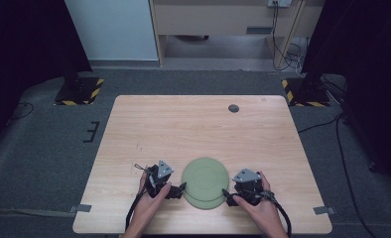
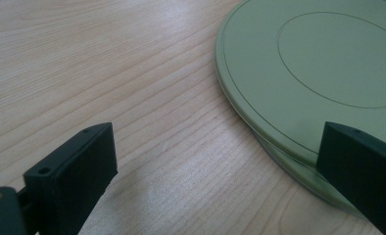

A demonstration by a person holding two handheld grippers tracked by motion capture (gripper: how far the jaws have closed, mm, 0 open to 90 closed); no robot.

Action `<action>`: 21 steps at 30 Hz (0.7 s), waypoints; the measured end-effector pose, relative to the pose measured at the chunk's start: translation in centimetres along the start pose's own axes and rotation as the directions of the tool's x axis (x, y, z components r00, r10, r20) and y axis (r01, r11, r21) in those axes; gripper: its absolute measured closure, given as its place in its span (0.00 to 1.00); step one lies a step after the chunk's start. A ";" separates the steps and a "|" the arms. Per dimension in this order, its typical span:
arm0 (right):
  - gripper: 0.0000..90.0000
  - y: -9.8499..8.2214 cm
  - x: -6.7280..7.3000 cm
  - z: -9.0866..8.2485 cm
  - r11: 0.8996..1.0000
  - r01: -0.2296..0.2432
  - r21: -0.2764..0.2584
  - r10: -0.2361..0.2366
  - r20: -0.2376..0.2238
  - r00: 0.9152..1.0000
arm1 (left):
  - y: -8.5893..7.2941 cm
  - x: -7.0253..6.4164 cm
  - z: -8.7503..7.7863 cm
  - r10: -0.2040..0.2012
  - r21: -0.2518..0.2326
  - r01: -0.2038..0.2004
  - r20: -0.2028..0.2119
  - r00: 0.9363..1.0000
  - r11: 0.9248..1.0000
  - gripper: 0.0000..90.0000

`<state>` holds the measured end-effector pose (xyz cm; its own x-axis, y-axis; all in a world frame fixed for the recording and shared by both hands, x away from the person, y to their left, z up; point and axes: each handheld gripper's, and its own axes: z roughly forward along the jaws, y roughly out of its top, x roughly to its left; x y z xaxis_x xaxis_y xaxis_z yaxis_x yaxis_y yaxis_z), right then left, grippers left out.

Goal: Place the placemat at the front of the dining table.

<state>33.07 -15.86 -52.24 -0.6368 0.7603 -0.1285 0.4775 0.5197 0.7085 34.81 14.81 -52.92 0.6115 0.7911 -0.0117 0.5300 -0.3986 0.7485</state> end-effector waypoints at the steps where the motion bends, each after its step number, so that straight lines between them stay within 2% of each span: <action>1: 0.06 0.0 0.0 0.0 1.000 0.000 0.000 0.000 0.000 1.000 | 0.0 0.0 0.0 0.002 0.000 -0.002 -0.002 1.000 1.000 0.00; 14: 0.03 0.3 -0.2 0.4 1.000 -0.024 -0.007 0.024 0.042 0.999 | 0.0 0.0 0.3 -0.006 -0.011 0.006 -0.011 1.000 1.000 0.00; 21: 0.05 0.3 -0.3 0.4 1.000 -0.025 -0.008 0.025 0.042 0.999 | 0.1 0.2 0.3 -0.012 -0.003 0.012 -0.008 1.000 1.000 0.00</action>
<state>33.62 -15.74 -52.26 -0.5985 0.7889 -0.1394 0.4882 0.4972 0.7173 35.09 14.79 -53.05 0.6005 0.7995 -0.0159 0.5355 -0.3872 0.7506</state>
